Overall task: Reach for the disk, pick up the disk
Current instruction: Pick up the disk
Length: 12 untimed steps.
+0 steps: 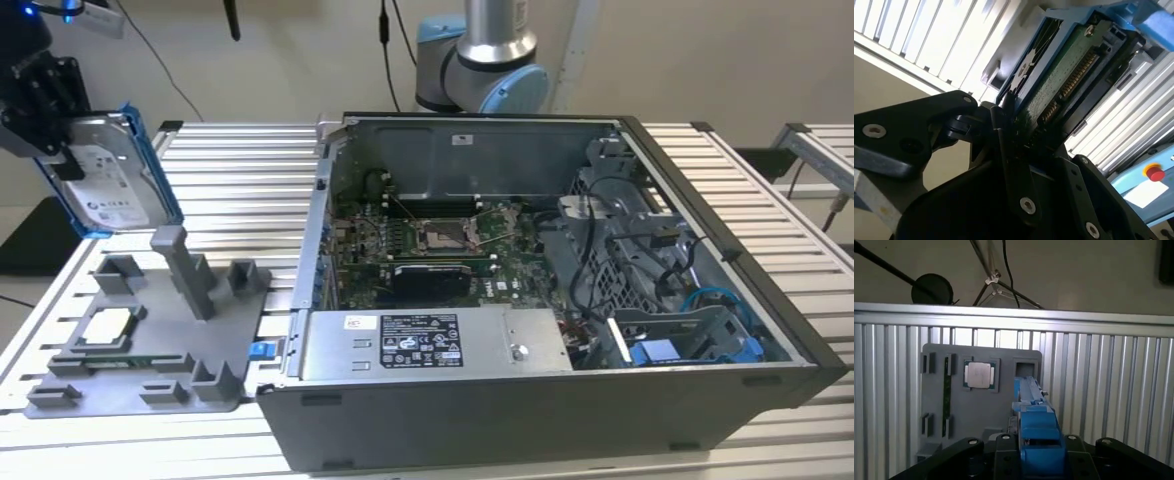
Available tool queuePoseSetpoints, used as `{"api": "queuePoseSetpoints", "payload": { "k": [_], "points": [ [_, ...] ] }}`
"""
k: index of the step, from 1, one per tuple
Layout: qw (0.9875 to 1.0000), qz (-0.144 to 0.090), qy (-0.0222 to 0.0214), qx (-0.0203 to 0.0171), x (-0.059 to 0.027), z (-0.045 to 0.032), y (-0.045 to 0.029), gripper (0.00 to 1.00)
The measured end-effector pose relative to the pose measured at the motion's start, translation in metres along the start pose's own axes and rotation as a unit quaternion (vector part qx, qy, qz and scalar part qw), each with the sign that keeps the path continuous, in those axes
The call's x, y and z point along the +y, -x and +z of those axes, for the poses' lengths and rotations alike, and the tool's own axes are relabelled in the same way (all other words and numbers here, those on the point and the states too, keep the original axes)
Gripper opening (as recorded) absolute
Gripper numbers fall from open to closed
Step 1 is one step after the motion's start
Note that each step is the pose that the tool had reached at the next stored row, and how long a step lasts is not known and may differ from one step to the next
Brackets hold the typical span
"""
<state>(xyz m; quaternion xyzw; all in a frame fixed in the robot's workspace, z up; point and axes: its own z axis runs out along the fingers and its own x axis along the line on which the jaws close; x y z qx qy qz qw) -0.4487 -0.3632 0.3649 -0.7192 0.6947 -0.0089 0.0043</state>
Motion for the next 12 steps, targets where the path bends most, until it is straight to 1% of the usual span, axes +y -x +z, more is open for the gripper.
{"api": "queuePoseSetpoints", "payload": {
  "k": [3, 12],
  "points": [
    [1.0, -0.003, -0.0013, 0.0, -0.0002, -0.0098, 0.0, 0.0],
    [1.0, -0.005, -0.0015, 0.0, -0.0008, -0.0462, -0.0003, 0.0]
  ]
}}
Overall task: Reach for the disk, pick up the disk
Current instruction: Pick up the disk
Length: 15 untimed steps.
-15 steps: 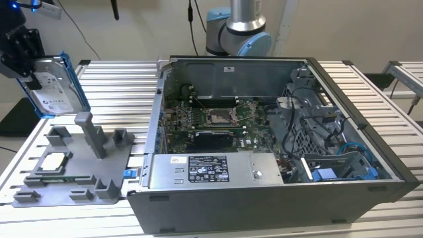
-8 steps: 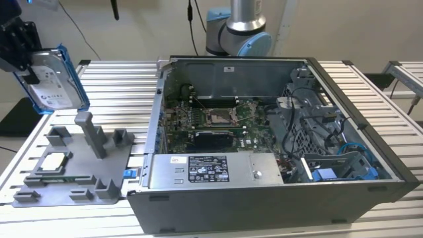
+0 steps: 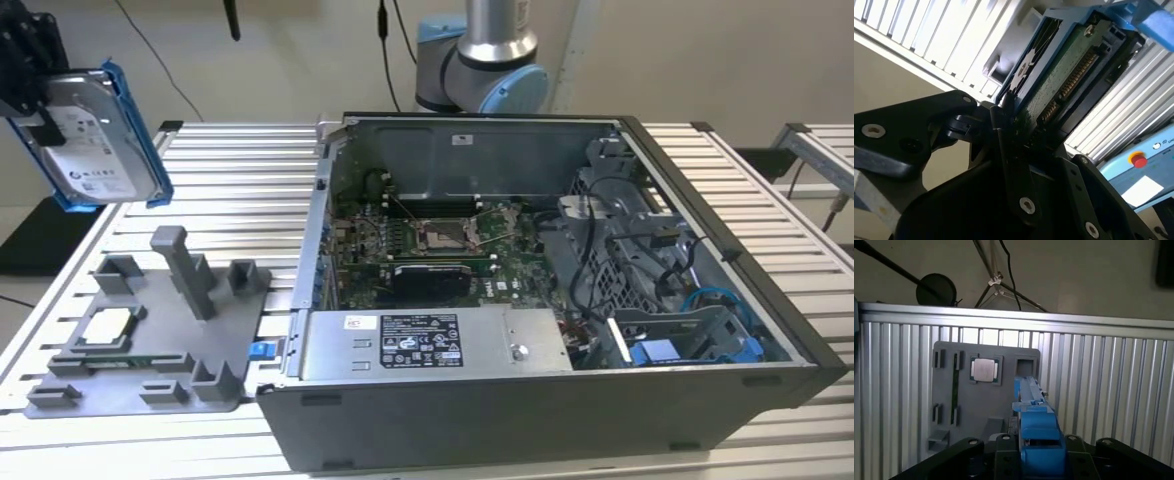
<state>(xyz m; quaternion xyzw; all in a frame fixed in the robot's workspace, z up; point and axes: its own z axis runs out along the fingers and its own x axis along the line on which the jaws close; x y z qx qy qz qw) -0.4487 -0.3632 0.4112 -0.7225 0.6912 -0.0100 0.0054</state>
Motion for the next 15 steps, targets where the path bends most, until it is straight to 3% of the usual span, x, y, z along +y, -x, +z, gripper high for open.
{"api": "queuePoseSetpoints", "payload": {
  "k": [7, 11, 15],
  "points": [
    [1.0, -0.001, 0.0002, -0.0001, -0.0001, -0.0032, 0.0, 0.0],
    [1.0, -0.001, 0.0053, -0.0007, -0.0002, -0.0078, -0.0001, 0.0],
    [1.0, -0.001, 0.0066, -0.0009, -0.0005, -0.0217, -0.0002, 0.0]
  ]
}}
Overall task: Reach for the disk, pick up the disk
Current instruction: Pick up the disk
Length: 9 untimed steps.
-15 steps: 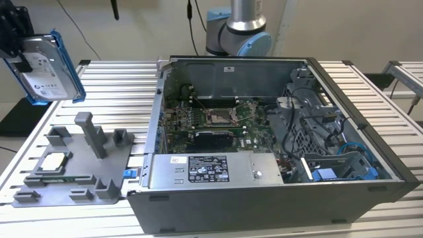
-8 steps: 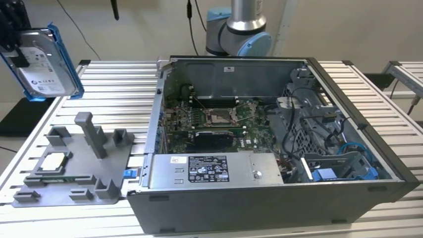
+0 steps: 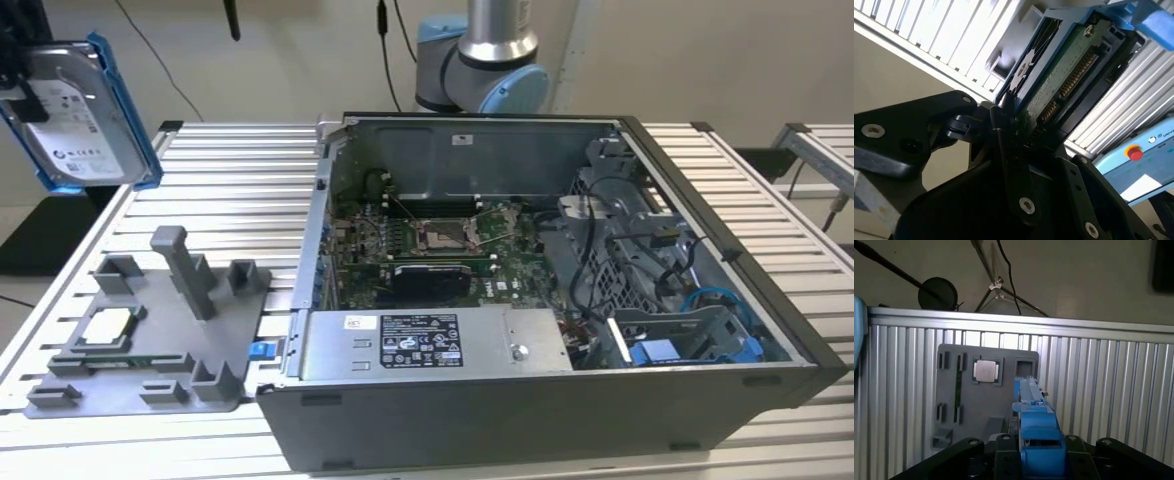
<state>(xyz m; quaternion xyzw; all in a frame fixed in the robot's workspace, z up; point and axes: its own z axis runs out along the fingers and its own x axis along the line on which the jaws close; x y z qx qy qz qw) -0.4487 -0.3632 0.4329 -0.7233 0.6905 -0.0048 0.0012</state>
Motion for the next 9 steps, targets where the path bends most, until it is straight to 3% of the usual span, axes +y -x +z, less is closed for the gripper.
{"api": "queuePoseSetpoints", "payload": {
  "k": [4, 9],
  "points": [
    [1.0, 0.0, 0.0003, 0.0, -0.0001, -0.0176, -0.0001, 0.0],
    [1.0, 0.0, 0.0002, 0.0, -0.0003, -0.0325, -0.0002, 0.0]
  ]
}}
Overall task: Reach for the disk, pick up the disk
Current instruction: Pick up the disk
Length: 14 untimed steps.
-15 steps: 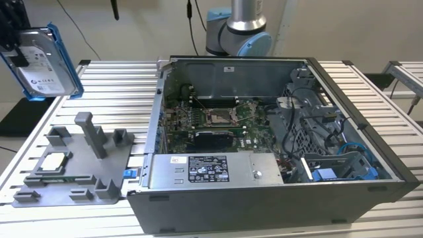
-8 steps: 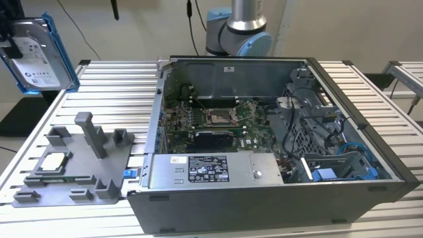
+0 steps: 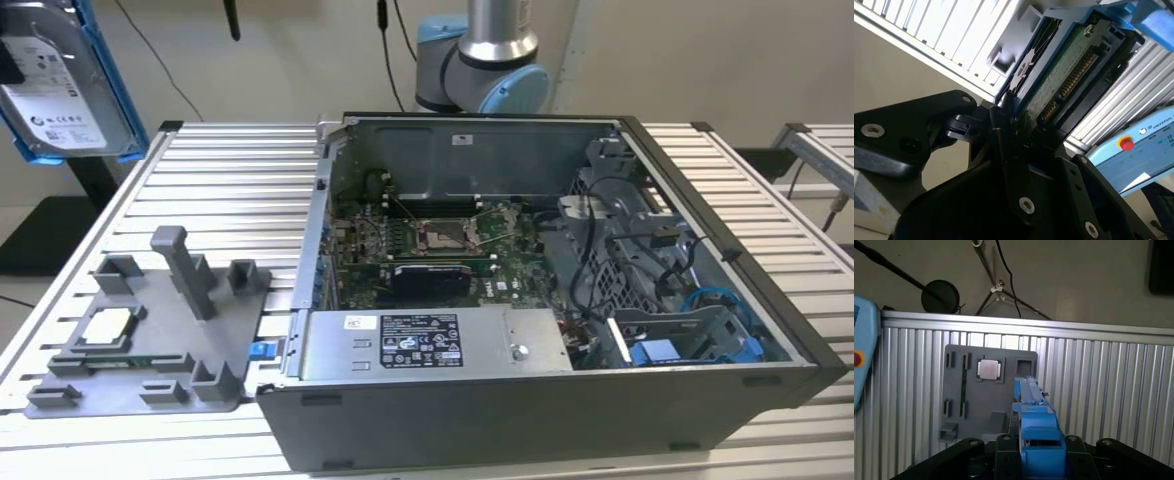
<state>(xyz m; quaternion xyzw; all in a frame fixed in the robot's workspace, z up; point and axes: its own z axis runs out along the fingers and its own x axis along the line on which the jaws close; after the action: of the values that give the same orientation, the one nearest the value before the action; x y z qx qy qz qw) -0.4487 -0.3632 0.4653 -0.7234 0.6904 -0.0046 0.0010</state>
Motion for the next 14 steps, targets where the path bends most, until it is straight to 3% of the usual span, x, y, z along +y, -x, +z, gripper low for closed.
{"api": "queuePoseSetpoints", "payload": {
  "k": [7, 14],
  "points": [
    [1.0, 0.0, 0.0, 0.0, -0.0001, -0.0165, -0.0001, 0.0],
    [1.0, 0.0, 0.0001, 0.0003, -0.0002, -0.0235, -0.0001, 0.0]
  ]
}}
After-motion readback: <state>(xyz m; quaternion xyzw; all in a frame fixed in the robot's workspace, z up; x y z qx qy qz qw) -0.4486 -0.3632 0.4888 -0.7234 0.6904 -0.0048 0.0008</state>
